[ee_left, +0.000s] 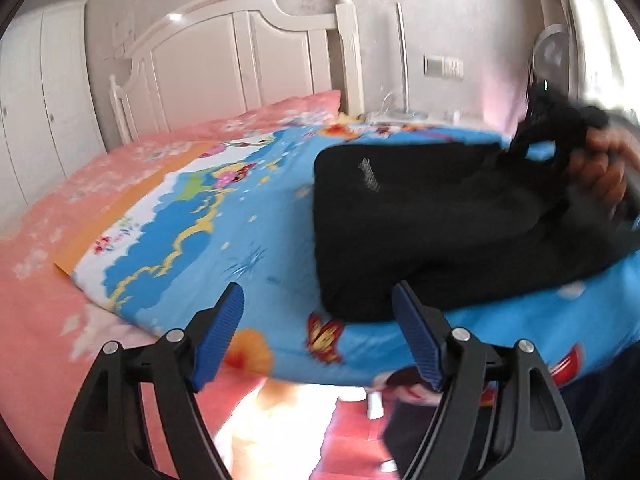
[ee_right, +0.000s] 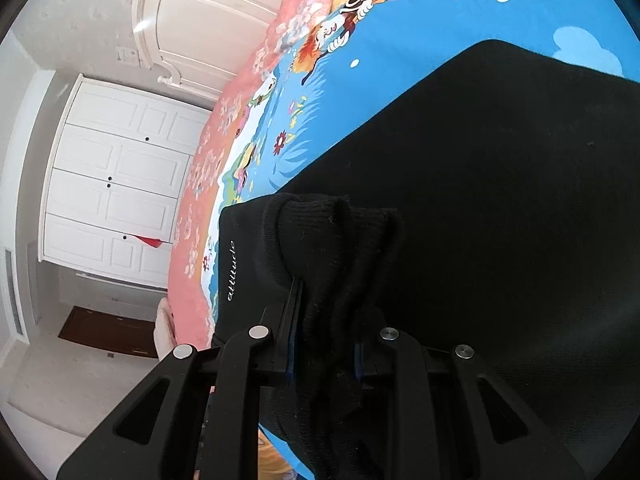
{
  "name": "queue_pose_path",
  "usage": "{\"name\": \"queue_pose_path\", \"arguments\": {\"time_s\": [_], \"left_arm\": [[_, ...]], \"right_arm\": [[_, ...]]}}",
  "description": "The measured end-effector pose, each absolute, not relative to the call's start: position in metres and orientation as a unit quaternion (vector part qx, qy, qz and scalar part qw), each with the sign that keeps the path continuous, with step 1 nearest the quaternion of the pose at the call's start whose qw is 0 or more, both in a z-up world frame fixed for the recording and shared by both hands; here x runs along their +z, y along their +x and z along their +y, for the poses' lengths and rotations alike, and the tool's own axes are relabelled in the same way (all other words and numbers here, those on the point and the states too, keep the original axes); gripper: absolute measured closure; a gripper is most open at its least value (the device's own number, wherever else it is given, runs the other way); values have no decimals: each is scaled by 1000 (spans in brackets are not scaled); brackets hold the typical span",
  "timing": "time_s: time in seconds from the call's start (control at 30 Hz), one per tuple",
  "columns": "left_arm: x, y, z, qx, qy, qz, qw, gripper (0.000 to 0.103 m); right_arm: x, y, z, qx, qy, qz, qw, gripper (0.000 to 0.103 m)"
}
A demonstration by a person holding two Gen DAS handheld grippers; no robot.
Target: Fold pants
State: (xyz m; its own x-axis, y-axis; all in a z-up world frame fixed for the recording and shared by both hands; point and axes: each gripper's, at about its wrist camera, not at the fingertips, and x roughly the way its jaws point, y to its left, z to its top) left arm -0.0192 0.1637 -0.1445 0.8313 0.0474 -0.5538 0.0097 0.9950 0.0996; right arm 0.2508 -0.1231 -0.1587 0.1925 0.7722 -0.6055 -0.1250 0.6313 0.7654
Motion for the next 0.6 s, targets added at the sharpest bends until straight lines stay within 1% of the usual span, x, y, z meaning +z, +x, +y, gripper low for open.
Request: {"name": "queue_pose_path", "arguments": {"time_s": [0.07, 0.23, 0.37, 0.4, 0.47, 0.53, 0.6], "left_arm": [[-149, -17, 153, 10, 79, 289, 954, 27], [-158, 5, 144, 3, 85, 300, 950, 27], [-171, 24, 151, 57, 103, 320, 940, 28], [-170, 24, 153, 69, 115, 317, 939, 28], [-164, 18, 157, 82, 134, 305, 939, 27], [-163, 19, 160, 89, 141, 306, 937, 27], [-170, 25, 163, 89, 130, 323, 933, 27]], "right_arm": [[-154, 250, -118, 317, 295, 550, 714, 82], [-143, 245, -118, 317, 289, 543, 722, 82], [-137, 242, -122, 314, 298, 540, 722, 82], [-134, 240, -125, 312, 302, 539, 722, 83], [-118, 233, -138, 306, 307, 525, 732, 88], [-110, 227, -150, 301, 304, 517, 742, 89], [-114, 225, -155, 291, 289, 519, 750, 89]]}}
